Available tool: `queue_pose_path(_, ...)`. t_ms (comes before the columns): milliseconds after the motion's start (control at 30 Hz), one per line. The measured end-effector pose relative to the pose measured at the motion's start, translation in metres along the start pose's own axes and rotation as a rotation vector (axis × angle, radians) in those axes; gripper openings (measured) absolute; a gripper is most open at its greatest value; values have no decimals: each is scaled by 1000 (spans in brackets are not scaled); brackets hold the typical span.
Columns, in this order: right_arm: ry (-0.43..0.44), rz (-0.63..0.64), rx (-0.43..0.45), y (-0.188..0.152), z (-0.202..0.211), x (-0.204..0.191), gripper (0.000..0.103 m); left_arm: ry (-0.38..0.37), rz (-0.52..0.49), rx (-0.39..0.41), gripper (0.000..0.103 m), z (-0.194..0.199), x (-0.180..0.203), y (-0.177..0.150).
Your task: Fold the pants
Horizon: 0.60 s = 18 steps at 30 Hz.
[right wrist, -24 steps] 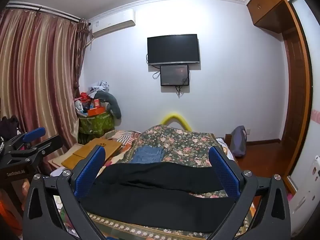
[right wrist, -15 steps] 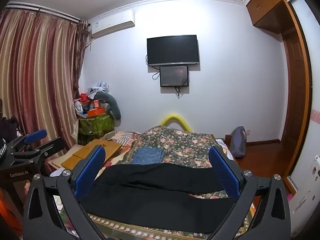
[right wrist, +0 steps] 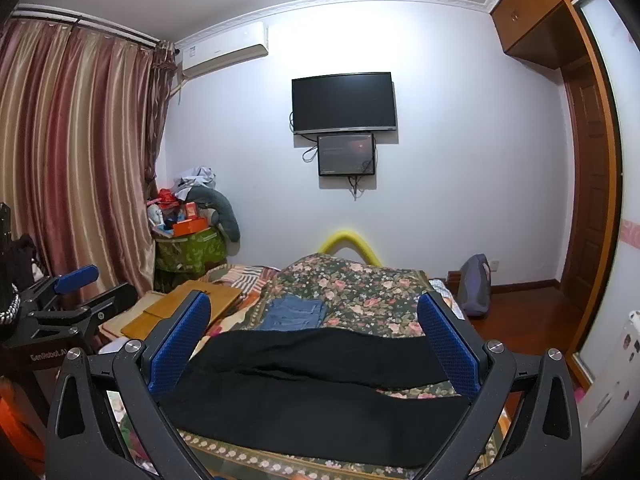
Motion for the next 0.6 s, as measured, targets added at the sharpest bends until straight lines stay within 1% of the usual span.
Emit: queue_pose_path(600,-8,-19,-12,-6,0,-1,103,-14,-4,-3,103,-1,-1,2)
Point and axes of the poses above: each gripper's, at about its wrist camera, not at the fingertips, and z roughly against the way its jaws point, x to its right, y to its top, the point moved 5 cm from there along -z, roughly the way its jaws point, and after that the axes turned 14 degrees about x, right-handed, at the moved point
